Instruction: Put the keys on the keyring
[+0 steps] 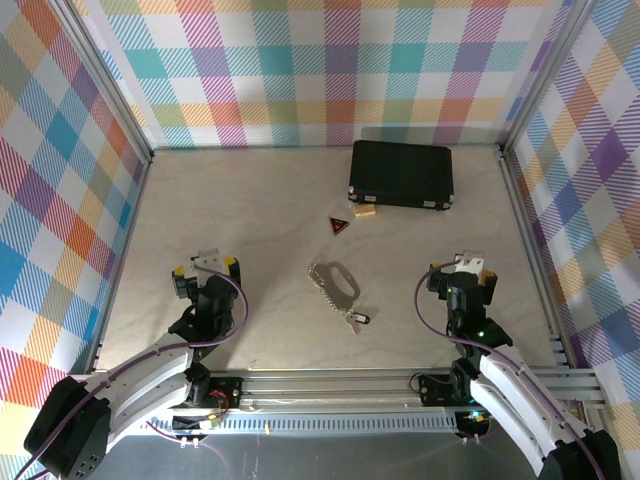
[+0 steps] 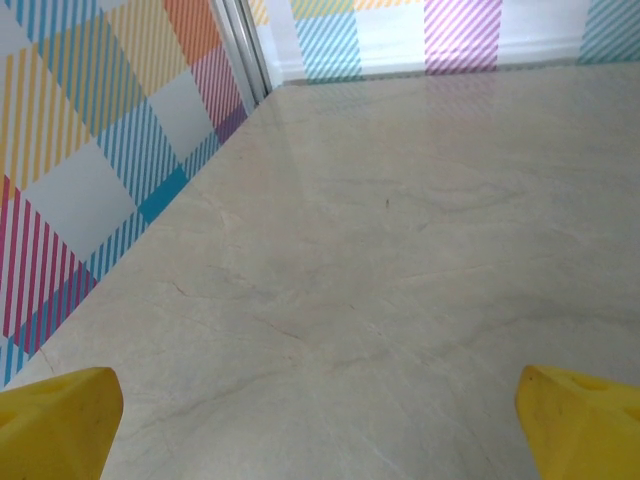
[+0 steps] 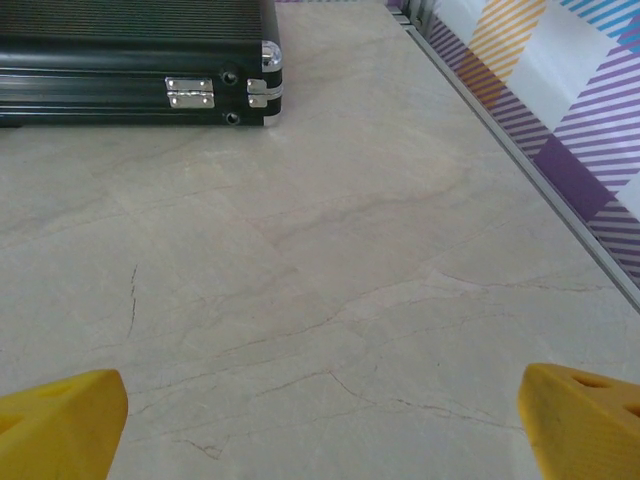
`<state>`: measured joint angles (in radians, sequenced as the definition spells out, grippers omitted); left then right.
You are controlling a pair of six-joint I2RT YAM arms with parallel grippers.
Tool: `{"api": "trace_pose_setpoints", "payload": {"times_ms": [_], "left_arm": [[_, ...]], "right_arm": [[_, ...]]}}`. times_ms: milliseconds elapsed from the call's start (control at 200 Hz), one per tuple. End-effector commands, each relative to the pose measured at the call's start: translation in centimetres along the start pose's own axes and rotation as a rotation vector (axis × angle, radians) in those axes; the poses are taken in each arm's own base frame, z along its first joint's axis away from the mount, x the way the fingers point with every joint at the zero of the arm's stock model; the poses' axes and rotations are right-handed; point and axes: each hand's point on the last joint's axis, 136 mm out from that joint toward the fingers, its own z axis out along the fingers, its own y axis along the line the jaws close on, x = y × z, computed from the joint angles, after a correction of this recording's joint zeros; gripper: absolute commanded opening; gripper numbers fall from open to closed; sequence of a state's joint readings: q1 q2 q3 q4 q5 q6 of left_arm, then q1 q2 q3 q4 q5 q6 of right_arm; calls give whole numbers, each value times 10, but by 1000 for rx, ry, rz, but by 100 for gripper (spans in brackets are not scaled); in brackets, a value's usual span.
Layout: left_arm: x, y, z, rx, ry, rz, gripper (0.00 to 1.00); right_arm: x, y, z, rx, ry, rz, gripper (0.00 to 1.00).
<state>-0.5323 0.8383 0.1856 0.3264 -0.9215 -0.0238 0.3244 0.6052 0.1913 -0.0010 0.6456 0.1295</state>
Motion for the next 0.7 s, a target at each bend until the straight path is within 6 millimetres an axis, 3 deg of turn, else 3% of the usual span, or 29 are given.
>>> {"api": "trace_pose_setpoints", "payload": {"times_ms": [0,200,695], "left_arm": [[-9,4,5,-23,-39,-39,100],[-11,2,17,-30,-50,-46,100],[-11,5,40,-12,-58,-107,100]], "right_arm": [[-16,11,5,-52,-59,-1,99],[-22,21,16,-107,-80,-9,99],[-29,17,30,-151,-110,61,99]]}}
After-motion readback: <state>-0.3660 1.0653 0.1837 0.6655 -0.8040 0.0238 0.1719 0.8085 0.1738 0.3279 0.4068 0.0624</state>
